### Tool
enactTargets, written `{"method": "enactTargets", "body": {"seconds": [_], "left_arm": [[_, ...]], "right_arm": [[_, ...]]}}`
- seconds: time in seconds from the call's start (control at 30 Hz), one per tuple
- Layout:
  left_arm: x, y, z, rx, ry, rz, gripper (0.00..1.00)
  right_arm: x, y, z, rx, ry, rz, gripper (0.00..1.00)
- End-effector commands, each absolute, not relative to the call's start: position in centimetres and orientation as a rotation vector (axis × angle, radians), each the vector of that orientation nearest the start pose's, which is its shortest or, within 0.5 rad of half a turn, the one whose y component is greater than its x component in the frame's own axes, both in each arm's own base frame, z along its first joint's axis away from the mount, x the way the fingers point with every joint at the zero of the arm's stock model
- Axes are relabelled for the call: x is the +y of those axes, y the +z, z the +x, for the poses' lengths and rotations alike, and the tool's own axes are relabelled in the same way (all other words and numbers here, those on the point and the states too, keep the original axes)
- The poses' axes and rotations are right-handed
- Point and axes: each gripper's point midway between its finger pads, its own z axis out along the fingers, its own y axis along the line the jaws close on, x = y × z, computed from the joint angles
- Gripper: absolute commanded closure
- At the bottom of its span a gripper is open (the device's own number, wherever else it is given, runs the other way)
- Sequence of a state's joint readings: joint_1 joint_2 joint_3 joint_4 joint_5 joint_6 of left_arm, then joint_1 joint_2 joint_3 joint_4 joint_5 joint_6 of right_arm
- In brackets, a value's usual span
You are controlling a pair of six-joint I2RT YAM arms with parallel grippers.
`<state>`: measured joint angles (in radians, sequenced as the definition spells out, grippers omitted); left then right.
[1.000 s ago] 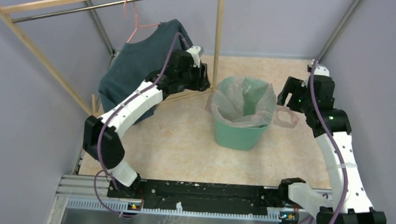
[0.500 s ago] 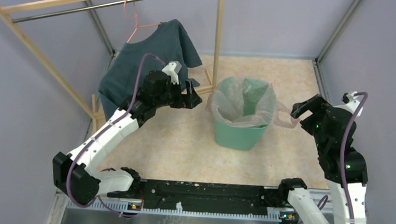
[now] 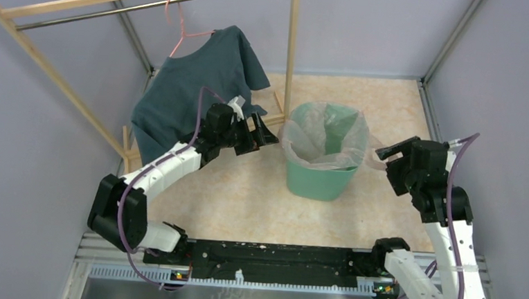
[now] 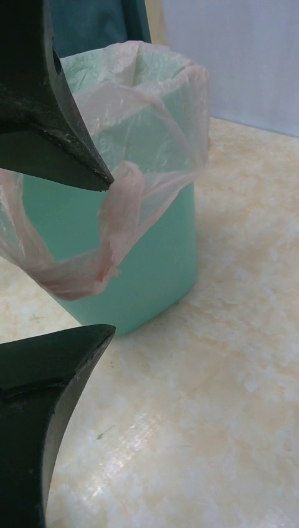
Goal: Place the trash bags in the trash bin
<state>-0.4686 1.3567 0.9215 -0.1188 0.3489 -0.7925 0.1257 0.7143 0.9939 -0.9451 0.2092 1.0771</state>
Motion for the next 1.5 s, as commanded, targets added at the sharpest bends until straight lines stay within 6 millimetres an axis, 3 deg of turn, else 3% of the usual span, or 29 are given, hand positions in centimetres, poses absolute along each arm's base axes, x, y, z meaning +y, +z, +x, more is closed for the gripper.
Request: {"method": "enactTargets", "body": {"seconds": [0.0, 0.13, 0.23, 0.3, 0.37, 0.43, 0.57, 0.77, 0.9, 1.0, 1.07, 1.1, 1.17, 1.47], "left_arm": [[-27.7, 19.3, 31.9, 2.222, -1.271, -0.2, 0.02], [-28.7, 18.5, 31.6, 2.252, -1.376, -0.241, 0.02], [-29.1, 17.5, 31.8, 2.248, -1.434, -0.303, 0.02], [-29.6, 17.1, 32.1, 2.256, -1.472, -0.325, 0.04], [-30.2, 17.1, 32.1, 2.25, -1.52, -0.329, 0.08], [-30.3, 16.9, 32.1, 2.25, -1.534, -0.334, 0.12], [-30.4, 17.1, 31.9, 2.224, -1.556, -0.305, 0.19], [-30.9, 16.4, 31.7, 2.227, -1.585, -0.251, 0.41], [-31.4, 16.3, 31.8, 2.223, -1.601, -0.235, 0.48], [-31.9, 16.5, 31.8, 2.21, -1.6, -0.19, 0.62], [-31.8, 16.1, 31.9, 2.231, -1.561, -0.18, 0.88], [-31.6, 15.8, 31.8, 2.243, -1.536, -0.178, 0.95], [-31.1, 15.7, 31.8, 2.247, -1.476, -0.156, 1.0], [-27.4, 14.5, 29.6, 2.313, -1.209, -0.12, 1.0]], "right_arm": [[3.9, 23.0, 21.6, 1.935, 0.539, 1.3, 0.23], [5.1, 23.3, 22.0, 1.929, 0.636, 1.29, 0.33], [5.2, 23.1, 22.2, 1.931, 0.641, 1.288, 0.35], [5.0, 23.1, 22.2, 1.919, 0.633, 1.287, 0.45], [5.0, 23.3, 22.3, 1.902, 0.646, 1.27, 0.62], [5.0, 23.1, 22.4, 1.889, 0.655, 1.265, 0.69], [5.1, 22.2, 22.5, 1.918, 0.641, 1.252, 0.79], [5.0, 21.6, 22.5, 1.927, 0.62, 1.239, 0.94], [4.5, 21.6, 22.4, 1.924, 0.588, 1.218, 1.0], [4.5, 21.5, 22.6, 1.935, 0.574, 1.173, 1.0], [4.4, 21.1, 22.6, 1.948, 0.554, 1.165, 1.0], [4.3, 20.9, 22.6, 1.954, 0.542, 1.162, 1.0], [3.9, 20.1, 22.5, 1.973, 0.504, 1.149, 1.0], [2.6, 17.2, 22.0, 2.083, 0.322, 0.978, 1.0]]}}
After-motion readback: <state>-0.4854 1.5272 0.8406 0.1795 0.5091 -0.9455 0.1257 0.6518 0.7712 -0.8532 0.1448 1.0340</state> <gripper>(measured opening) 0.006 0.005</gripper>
